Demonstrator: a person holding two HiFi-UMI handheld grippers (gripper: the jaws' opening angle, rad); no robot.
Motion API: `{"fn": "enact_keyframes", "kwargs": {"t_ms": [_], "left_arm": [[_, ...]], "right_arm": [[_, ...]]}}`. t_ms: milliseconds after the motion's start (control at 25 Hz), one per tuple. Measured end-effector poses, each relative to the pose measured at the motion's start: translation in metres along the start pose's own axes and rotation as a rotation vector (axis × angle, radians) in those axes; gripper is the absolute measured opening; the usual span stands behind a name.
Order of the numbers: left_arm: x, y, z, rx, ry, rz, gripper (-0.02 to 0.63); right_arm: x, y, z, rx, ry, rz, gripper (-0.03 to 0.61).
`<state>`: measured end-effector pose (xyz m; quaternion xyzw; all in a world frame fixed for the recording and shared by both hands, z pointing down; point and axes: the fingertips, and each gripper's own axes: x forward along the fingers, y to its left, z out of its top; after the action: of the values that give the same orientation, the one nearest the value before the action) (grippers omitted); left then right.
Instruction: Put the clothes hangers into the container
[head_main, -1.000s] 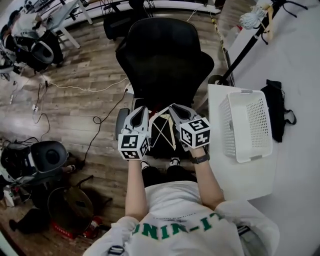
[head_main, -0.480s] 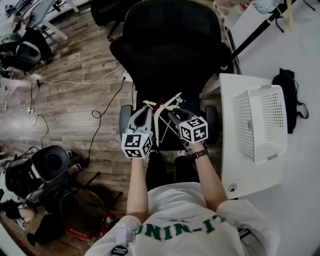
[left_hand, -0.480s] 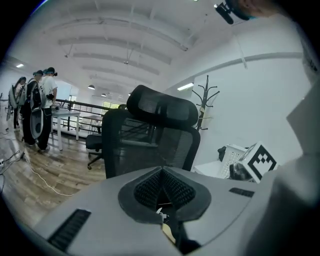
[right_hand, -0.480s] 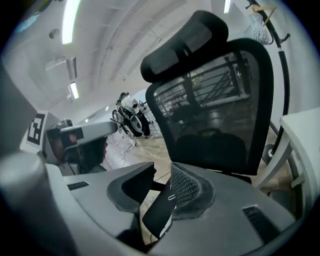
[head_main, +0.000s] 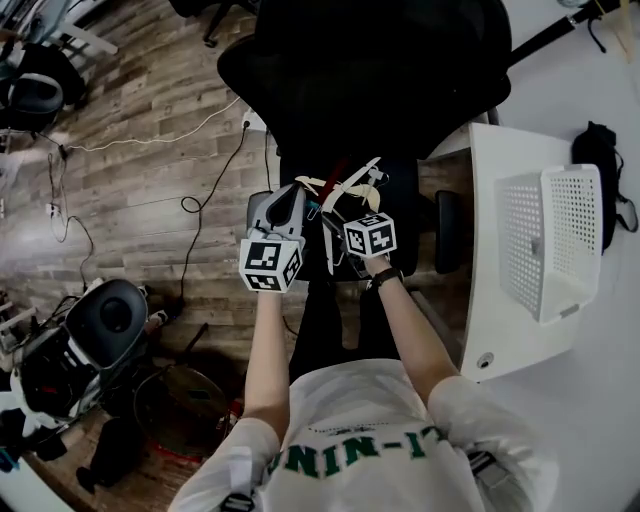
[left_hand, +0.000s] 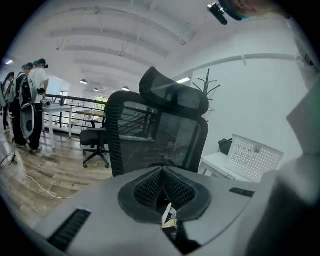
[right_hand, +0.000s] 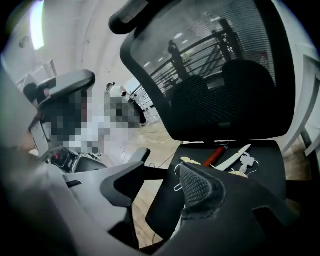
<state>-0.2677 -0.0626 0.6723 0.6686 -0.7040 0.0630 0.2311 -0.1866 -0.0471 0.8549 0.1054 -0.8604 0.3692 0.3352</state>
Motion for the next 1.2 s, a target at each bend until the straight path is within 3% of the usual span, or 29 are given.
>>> {"fn": "enact_keyframes", "kwargs": {"t_ms": [200, 400, 880, 960, 1040, 1200], "left_arm": [[0.028, 0.042, -0.012, -0.046, 0.038, 0.014, 0.015], [0.042, 0.061, -0.023, -0.038, 0.051, 0.012, 0.015], [0.039, 0.08, -0.033, -0.051, 0.033, 0.02, 0.015], [0.04, 0.078, -0.036, -0.053, 0.032, 0.019, 0.015], [0.041, 0.078, -0.034, -0.05, 0.026, 0.019, 0.015], [0.044, 0.079, -0.035, -0.058, 0.024, 0.018, 0.015]], "right_arm": [[0.073, -0.019, -0.02, -0.171, 0.125, -0.012, 0.219], [0.129, -0.048, -0.043, -0.263, 0.211, -0.038, 0.221], [0.182, -0.065, -0.083, -0.461, 0.345, -0.101, 0.216], [0.181, -0.072, -0.087, -0.483, 0.358, -0.13, 0.196], [0.181, -0.078, -0.087, -0.509, 0.354, -0.159, 0.137], [0.181, -0.079, -0.088, -0.515, 0.348, -0.16, 0.097]]}}
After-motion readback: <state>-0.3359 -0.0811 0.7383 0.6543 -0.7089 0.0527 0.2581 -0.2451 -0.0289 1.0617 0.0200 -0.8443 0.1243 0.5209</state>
